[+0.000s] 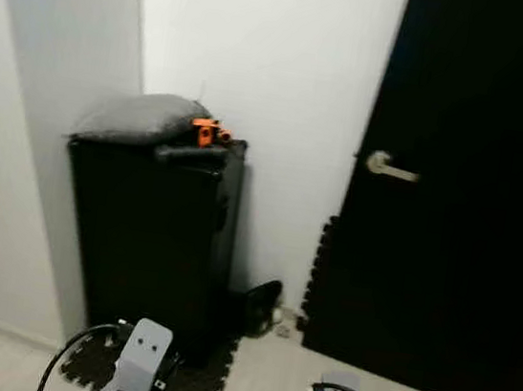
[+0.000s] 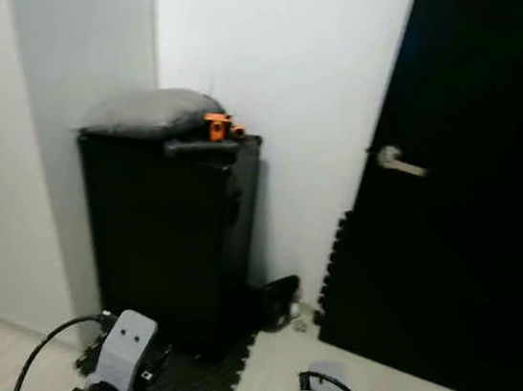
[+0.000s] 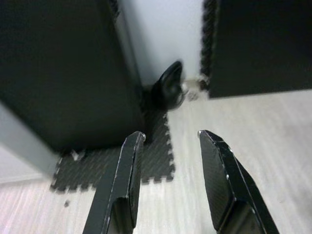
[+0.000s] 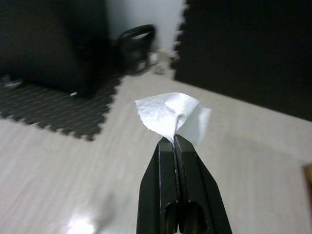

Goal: Clean up the room

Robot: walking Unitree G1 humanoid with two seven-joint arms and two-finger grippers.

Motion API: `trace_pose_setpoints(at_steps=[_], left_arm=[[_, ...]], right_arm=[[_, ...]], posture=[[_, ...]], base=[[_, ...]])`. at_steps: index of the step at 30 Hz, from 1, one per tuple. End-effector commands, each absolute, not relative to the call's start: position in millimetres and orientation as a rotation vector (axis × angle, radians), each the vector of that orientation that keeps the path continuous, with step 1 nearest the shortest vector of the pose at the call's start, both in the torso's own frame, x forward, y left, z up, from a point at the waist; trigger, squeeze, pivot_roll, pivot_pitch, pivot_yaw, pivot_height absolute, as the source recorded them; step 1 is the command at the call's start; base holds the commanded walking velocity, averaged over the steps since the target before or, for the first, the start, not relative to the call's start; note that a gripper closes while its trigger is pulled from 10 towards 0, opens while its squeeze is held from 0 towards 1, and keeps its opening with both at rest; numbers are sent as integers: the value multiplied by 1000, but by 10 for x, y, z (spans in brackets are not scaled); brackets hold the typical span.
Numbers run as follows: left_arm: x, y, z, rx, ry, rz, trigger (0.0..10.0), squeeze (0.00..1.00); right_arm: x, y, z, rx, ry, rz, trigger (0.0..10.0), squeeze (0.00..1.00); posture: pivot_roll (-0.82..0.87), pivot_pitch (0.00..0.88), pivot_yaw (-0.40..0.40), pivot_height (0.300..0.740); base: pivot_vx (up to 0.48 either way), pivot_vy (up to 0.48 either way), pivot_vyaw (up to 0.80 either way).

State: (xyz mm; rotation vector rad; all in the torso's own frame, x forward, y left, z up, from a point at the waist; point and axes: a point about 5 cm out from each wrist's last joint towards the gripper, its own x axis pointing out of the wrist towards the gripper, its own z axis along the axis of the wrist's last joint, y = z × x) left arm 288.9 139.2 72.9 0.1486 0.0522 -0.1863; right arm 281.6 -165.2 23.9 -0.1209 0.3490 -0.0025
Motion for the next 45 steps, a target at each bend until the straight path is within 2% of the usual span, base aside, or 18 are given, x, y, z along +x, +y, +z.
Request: trace_pose_setpoints(at_steps=[1,45], left_arm=[[2869,1419,688,155,74,-185,10000,0],[2879,1462,661,114,105,-112,10000,0]], right_arm=[[2791,-1603,205,-108,356,4,10000,0],[2803,-1651,221,-113,358,-5,10000,0]], posture=[[17,66,14,740],[11,78,6,740]], base=[[0,0,-800],[0,0,-800]])
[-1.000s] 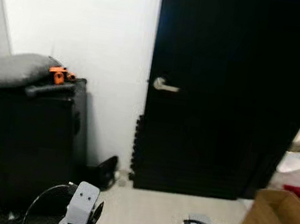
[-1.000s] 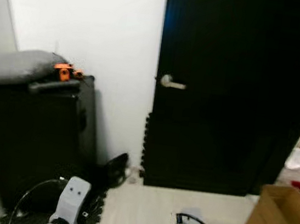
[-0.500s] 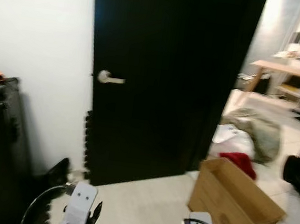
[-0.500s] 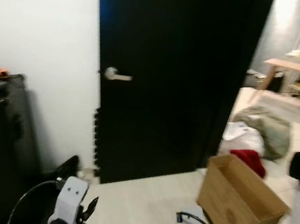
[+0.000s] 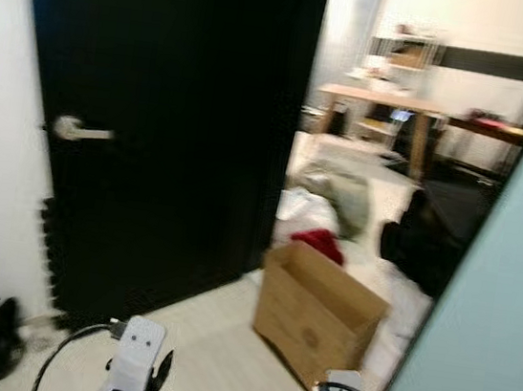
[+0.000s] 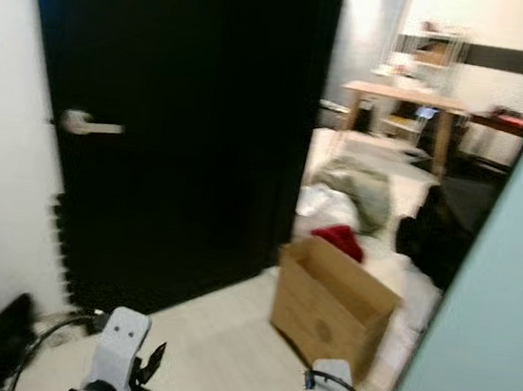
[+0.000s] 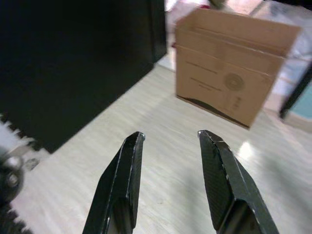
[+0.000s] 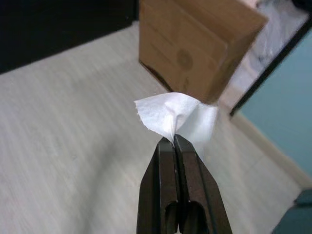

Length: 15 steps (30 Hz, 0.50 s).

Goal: Clean up the room

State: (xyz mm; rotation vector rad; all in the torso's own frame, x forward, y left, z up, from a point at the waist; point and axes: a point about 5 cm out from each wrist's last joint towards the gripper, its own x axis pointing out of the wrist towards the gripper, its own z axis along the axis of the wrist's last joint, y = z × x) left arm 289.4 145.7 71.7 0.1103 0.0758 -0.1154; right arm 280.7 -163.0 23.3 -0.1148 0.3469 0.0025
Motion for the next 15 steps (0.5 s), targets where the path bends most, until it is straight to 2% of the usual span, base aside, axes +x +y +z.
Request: trace_pose_setpoints(at_steps=[1,9,15], left_arm=[[2880,1463,662,116,105,-111,10000,0],[2881,1451,673,118,97,-111,10000,0],[2889,1452,681,107,93,-102,10000,0]], right_arm=[[2806,-1650,223,-113,357,-5,10000,0],[2806,-1652,229,-113,353,0,10000,0],[2818,-1614,237,-136,343,29,10000,0]], posture=[[10,79,6,740],[7,80,3,740],[7,80,3,740]], base=[[0,0,-800],[0,0,-800],[0,0,0]])
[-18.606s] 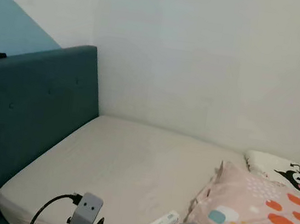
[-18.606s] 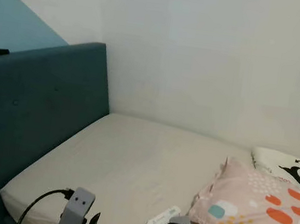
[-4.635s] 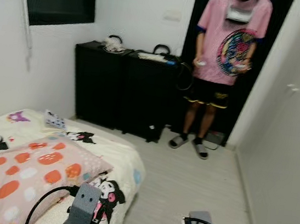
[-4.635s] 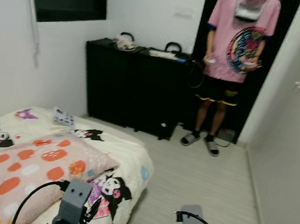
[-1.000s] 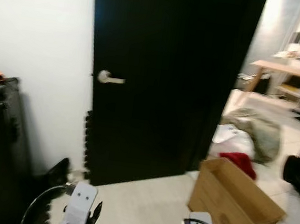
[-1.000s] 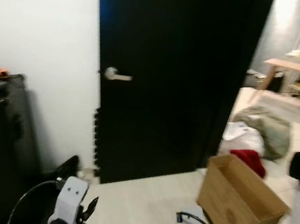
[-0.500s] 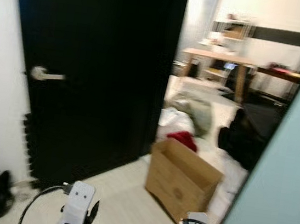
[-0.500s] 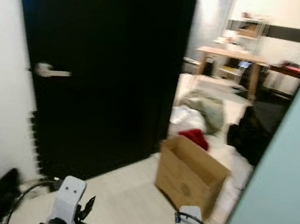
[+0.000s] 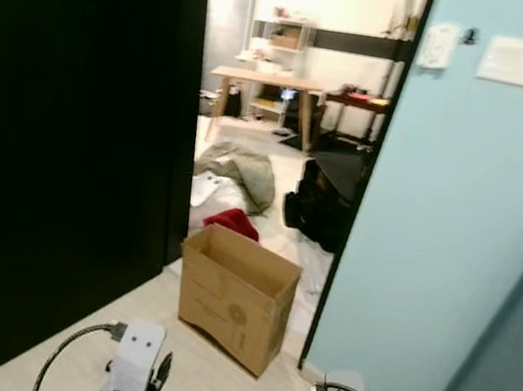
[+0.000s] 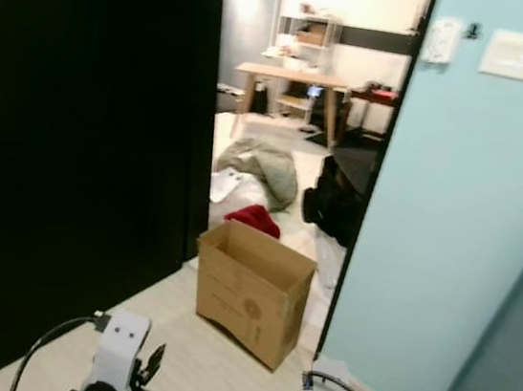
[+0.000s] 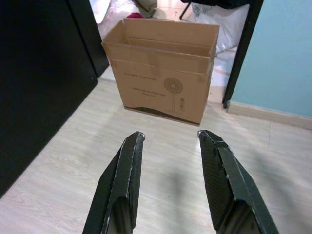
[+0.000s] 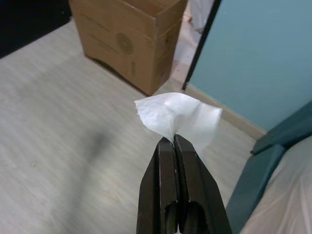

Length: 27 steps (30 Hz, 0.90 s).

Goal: Clean up the room

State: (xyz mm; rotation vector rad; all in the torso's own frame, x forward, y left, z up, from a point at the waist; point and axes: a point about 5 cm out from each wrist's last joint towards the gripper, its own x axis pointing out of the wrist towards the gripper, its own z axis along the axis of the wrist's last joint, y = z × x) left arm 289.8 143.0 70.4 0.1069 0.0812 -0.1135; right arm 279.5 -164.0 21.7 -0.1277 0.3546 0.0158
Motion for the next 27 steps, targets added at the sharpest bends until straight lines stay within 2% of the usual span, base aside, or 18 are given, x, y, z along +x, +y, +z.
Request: trace_pose_setpoints(at_steps=[1,9,27], left_arm=[[2889,1452,682,109,92,-102,10000,0],[2893,1474,686,115,90,-100,10000,0],[2890,1490,696,114,83,-95,10000,0]], right_arm=[[2820,-1602,237,-140,342,35,10000,0],[2813,-1587,229,-142,344,35,10000,0],[2815,-1592,230,-150,341,36,10000,0]], posture=[[8,80,4,740],[9,82,8,740],[14,81,5,740]], base=[[0,0,0],[193,0,0],[305,0,0]])
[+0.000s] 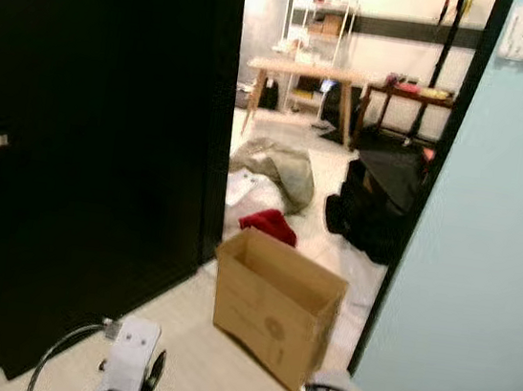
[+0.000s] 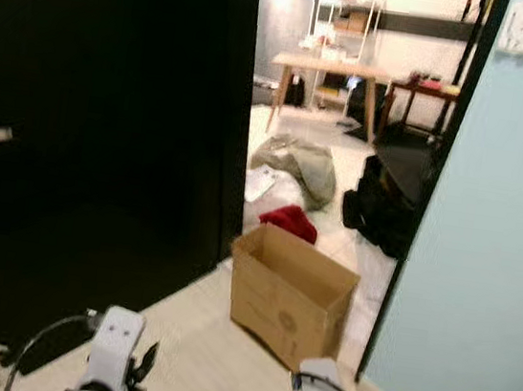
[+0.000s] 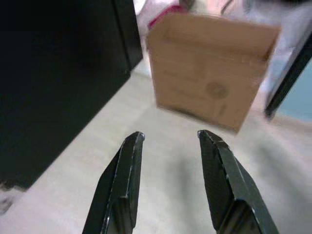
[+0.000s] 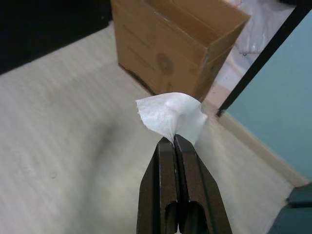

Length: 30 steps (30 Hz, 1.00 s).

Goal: Clean up the room

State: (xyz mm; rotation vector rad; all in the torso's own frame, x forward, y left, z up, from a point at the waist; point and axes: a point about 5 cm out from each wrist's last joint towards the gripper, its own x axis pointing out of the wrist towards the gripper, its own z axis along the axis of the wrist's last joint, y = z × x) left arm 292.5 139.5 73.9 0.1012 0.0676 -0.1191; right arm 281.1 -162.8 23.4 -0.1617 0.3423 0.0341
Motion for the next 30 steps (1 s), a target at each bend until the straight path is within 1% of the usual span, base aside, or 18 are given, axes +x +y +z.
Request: trace_pose_setpoints(at_steps=[1,17,24,30], left_arm=[[2892,1495,697,115,83,-95,10000,0],[2899,1503,708,123,78,-103,10000,0],[2903,1504,707,121,76,-102,10000,0],[2909,1500,706,120,76,-104,10000,0]], right_arm=[[2816,-1590,230,-150,340,36,10000,0],[2827,-1597,229,-130,343,27,10000,0],[2840,-1580,232,-131,341,37,10000,0],[2848,-1578,234,-146,342,42,10000,0]], posture=[[14,81,6,740],[17,74,6,740],[15,63,4,740],[15,60,2,740]], base=[[311,0,0],[311,0,0],[310,0,-673],[307,0,0]])
